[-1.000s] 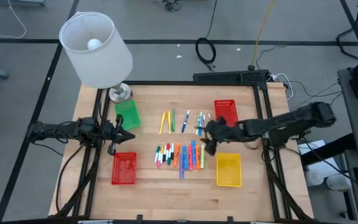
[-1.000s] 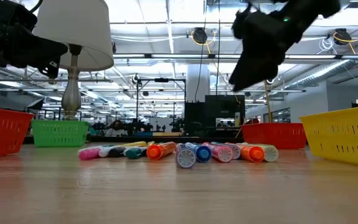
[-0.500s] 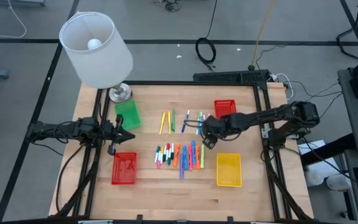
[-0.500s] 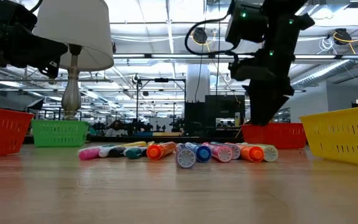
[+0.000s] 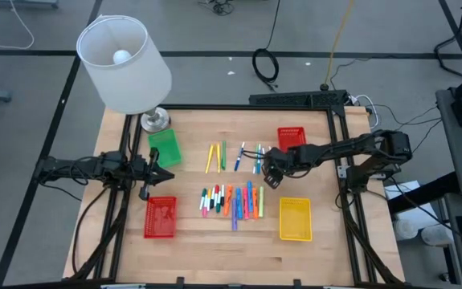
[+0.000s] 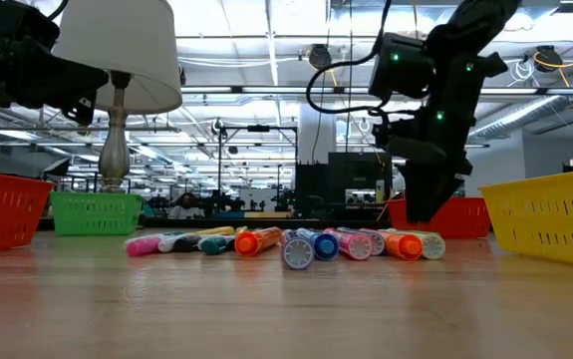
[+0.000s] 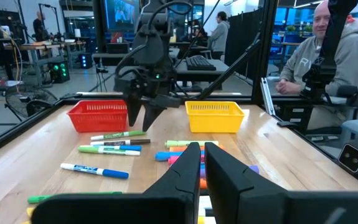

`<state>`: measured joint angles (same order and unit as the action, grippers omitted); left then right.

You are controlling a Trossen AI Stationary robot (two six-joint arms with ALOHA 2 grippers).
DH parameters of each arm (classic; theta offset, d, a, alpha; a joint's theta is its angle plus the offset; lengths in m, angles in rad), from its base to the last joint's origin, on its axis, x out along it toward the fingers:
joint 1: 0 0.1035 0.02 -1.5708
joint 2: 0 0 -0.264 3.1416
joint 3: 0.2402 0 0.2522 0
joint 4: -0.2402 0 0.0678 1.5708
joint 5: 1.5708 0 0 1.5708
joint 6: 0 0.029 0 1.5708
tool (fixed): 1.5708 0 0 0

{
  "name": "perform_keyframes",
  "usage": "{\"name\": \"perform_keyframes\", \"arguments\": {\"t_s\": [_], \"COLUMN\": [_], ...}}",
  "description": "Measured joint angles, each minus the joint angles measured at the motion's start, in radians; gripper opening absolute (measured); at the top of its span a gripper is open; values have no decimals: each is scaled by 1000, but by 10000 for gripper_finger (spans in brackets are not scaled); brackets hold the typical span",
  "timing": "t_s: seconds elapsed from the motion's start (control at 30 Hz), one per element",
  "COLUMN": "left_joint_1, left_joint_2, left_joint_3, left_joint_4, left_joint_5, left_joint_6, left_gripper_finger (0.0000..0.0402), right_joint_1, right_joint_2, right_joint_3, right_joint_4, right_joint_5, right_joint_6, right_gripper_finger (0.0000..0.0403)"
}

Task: Pick & Place Markers
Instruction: Put the right green marker pen into the green basket

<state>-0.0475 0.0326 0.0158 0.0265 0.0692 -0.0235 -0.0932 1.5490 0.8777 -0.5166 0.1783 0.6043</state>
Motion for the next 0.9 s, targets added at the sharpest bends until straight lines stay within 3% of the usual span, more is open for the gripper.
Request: {"name": "perform_keyframes", "arguments": {"t_s": [0.9], "left_joint_1": [0], "left_joint_2": [0], "left_joint_3": [0], "left_joint_4": [0], "left_joint_5": [0], "left_joint_6": [0], "left_gripper_finger": [31], "right_joint_1": [-11], "right_joint_2": [-3], "right_joint_3": [-138], "right_joint_4": [197], "right_joint_5": [27], "right_joint_6": [34], "right_gripper_finger": [208]}}
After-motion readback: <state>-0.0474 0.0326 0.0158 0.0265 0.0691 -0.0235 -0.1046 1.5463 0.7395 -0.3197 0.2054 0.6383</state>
